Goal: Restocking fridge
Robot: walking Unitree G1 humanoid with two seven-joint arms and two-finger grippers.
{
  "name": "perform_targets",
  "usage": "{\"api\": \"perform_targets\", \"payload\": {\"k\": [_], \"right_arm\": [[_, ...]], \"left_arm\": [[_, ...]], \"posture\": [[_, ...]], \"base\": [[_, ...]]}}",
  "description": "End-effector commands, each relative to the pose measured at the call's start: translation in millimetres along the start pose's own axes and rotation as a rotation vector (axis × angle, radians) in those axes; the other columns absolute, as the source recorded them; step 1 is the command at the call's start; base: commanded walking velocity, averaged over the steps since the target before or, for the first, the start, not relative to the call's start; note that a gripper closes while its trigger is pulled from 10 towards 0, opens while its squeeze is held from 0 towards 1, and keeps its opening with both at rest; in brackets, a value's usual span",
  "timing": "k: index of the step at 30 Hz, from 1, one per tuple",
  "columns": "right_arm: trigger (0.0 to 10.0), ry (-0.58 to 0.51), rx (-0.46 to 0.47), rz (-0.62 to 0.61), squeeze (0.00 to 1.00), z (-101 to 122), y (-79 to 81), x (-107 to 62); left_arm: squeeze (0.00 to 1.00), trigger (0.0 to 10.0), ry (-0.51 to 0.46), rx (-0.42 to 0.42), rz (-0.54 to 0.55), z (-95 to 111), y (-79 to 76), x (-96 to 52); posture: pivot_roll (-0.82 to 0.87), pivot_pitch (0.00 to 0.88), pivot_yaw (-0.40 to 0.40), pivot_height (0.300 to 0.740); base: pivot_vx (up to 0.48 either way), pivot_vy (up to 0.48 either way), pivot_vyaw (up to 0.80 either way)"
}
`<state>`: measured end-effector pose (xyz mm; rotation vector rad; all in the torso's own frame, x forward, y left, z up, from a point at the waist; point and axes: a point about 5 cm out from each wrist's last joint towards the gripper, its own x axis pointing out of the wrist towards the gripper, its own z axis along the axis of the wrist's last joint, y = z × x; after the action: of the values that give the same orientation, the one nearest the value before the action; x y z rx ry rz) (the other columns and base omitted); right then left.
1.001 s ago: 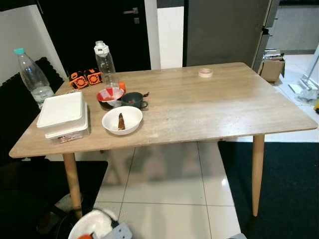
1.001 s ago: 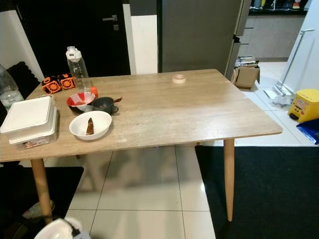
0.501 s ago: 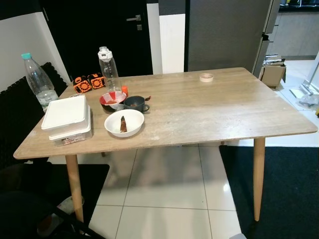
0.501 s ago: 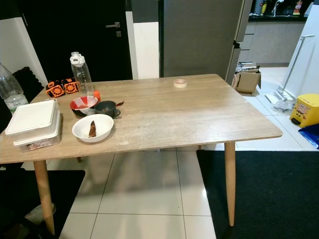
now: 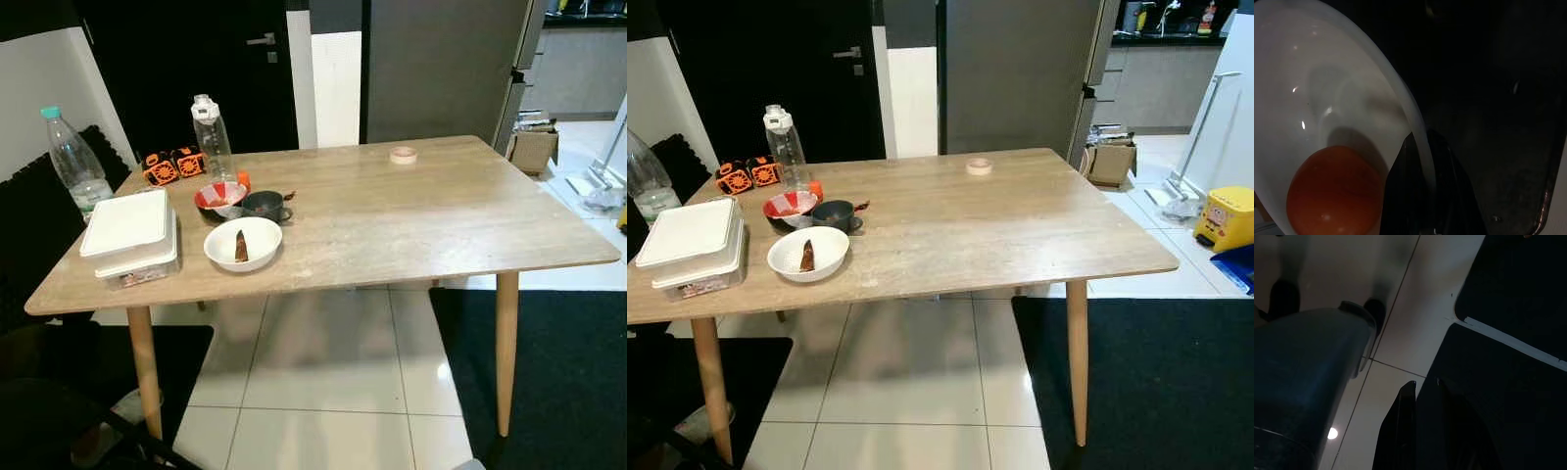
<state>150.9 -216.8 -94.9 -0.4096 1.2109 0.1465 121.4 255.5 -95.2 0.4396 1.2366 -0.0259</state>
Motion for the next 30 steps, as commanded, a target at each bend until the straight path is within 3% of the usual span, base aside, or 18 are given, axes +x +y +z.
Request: {"api": "perform_targets", "payload": {"k": [1,7,8,9,10,12,13,19,30], "right_arm": [[10.0,0.012,-0.006,-0.006,0.0,-3.2,-1.0,-0.1],[10.0,0.023,0.035,-0.034,0.0,-10.1,-11.3,-1.3],[10.0,0.022,0.061,-0.054,0.0,-12.0,-15.1,-1.8],[10.0,0.022,0.061,-0.054,0.0,-12.0,-15.1,-1.8],[10.0,0.024,0.074,-0.06,0.0,-12.7,-15.6,-1.9],[10.0,0.022,0.085,-0.06,0.0,-12.8,-15.6,-1.9],[10.0,0.018,0.087,-0.058,0.0,-12.4,-15.4,-1.9],[10.0,0.001,0.051,-0.034,0.0,-6.1,-9.3,-1.0],[10.0,0.005,0.055,-0.026,0.0,-3.1,-3.0,-0.3]], "left_arm": [[0.0,10.0,0.004,0.009,0.003,-1.8,-2.8,0.0],[0.0,10.0,0.013,0.009,-0.022,-6.7,-16.8,-0.2],[0.0,1.1,0.007,0.008,-0.057,-6.2,-24.1,-0.3],[0.0,1.1,0.007,0.008,-0.057,-6.2,-24.1,-0.3],[0.0,0.0,0.009,0.035,-0.076,-6.1,-27.2,-0.4],[0.0,0.0,0.011,0.066,-0.08,-4.4,-28.9,-0.3],[0.0,10.0,0.012,0.071,-0.074,-3.1,-28.6,-0.1],[0.0,10.0,-0.03,0.072,-0.066,11.1,-30.0,0.7],[0.0,10.0,-0.004,0.043,-0.1,-2.4,-43.5,-0.9]], "posture": [[-0.07,0.0,0.054,0.74],[-0.09,0.0,0.046,0.74],[-0.09,0.0,0.046,0.74],[-0.09,0.0,0.046,0.74],[-0.09,0.0,0.046,0.74],[-0.09,0.0,0.041,0.74],[-0.09,0.0,0.041,0.74],[-0.08,0.0,0.03,0.74],[-0.08,0.0,0.048,0.74]], "base": [[0.0,0.0,0.0],[0.0,0.0,0.0],[0.0,0.0,0.0],[0.0,0.0,0.0],[0.0,0.0,0.0],[0.0,0.0,0.0],[0.0,0.0,0.0],[0.0,0.0,0.0],[0.0,0.0,0.0]]}}
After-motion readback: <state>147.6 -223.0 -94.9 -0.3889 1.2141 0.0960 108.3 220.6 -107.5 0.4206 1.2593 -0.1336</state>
